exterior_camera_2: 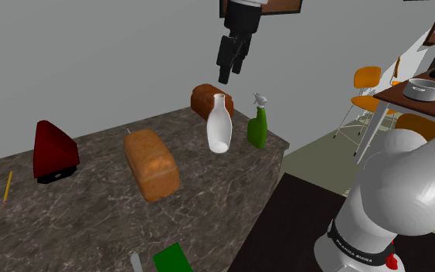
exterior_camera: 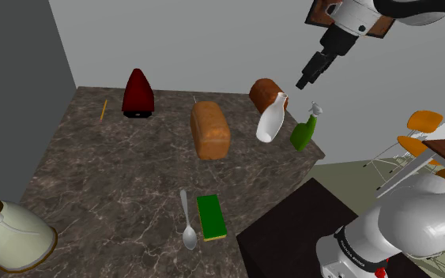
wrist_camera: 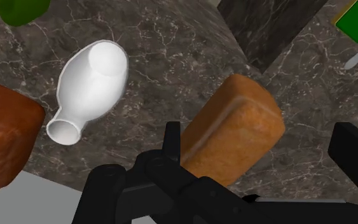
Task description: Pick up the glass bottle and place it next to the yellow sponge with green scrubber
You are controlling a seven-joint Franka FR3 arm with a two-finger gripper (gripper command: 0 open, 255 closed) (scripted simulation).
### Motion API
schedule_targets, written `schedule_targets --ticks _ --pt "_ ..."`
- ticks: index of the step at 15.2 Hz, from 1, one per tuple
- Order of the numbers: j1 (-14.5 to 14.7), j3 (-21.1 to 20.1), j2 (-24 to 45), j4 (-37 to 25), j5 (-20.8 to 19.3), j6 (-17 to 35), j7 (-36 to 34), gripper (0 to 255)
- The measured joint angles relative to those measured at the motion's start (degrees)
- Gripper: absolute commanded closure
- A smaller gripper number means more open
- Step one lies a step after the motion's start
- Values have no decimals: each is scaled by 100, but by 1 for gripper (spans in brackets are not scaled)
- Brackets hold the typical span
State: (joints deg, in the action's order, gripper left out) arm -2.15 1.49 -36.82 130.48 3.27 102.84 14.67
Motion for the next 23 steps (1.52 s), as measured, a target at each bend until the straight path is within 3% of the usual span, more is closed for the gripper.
schedule_targets --ticks 13,19,23 --pt "-304 764 2419 -969 -286 861 1023 0" --pt "-482 1040 3684 -1861 -233 975 1510 0" --pt "-514 1068 3970 -1861 -197 1213 1587 0"
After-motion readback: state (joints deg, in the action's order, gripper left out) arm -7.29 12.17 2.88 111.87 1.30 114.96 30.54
